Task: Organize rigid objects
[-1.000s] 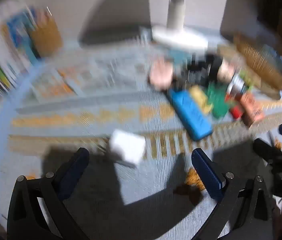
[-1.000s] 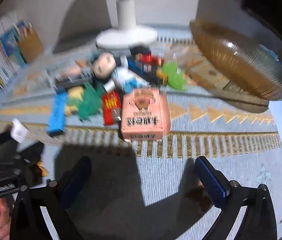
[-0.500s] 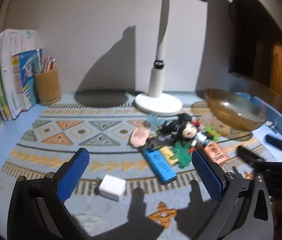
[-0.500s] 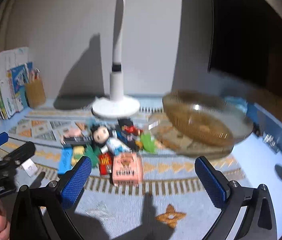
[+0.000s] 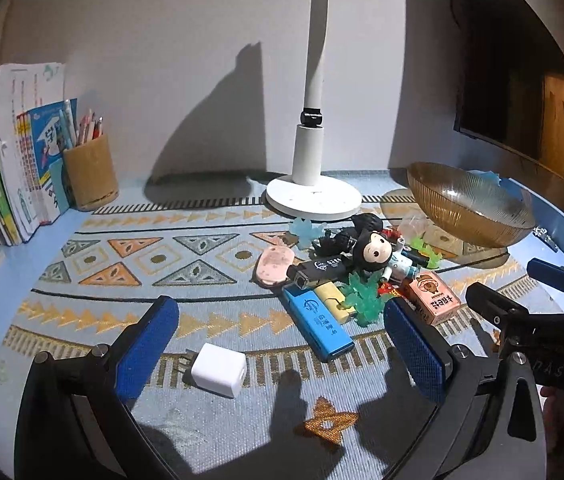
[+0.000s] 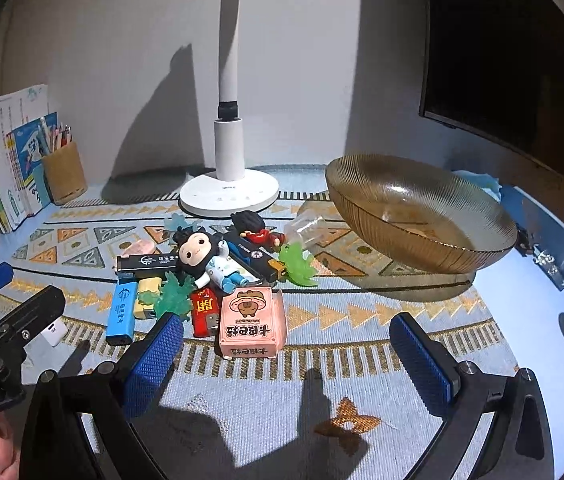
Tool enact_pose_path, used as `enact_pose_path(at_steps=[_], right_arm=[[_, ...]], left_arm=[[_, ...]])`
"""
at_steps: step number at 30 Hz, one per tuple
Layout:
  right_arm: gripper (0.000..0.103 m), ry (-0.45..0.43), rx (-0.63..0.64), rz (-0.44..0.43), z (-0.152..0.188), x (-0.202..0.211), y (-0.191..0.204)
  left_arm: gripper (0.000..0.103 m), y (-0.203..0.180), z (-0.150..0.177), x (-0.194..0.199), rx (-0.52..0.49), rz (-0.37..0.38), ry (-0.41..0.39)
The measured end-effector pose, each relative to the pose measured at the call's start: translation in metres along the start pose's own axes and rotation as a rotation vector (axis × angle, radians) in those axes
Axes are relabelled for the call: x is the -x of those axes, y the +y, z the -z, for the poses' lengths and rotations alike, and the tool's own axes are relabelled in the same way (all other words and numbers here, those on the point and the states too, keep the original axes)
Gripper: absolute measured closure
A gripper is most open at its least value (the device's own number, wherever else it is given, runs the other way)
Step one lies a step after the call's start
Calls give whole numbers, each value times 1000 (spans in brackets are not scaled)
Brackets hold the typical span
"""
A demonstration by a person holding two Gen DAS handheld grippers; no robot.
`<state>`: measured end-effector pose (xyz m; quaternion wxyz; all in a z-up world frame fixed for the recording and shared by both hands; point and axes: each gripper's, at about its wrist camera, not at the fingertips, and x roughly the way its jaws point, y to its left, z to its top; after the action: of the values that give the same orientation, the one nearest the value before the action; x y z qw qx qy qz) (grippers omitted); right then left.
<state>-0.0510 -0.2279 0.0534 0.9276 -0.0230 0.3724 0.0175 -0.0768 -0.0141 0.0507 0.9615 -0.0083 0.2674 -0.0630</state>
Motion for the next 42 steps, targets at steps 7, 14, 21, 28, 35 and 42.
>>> enact_pose_path(at_steps=[7,14,21,28,35,42], right_arm=[[0,-5,29,-19,1,-2,-1],[0,-1,33,-18,1,-4,-1],[0,0,34,-16,1,-5,-1],[0,1,34,-20,1,-5,-2],[0,-2,31,-22,1,-6,-1],[0,3,33,-17,2,-7,1]], left_arm=[[1,3,0,-2,12,7,14],[1,3,0,-2,10,6,12],[1,2,0,-1,10,4,13],[1,3,-1,-2,10,-2,16],[1,2,0,-2,2,-9,16],[1,2,0,-2,2,-8,16]])
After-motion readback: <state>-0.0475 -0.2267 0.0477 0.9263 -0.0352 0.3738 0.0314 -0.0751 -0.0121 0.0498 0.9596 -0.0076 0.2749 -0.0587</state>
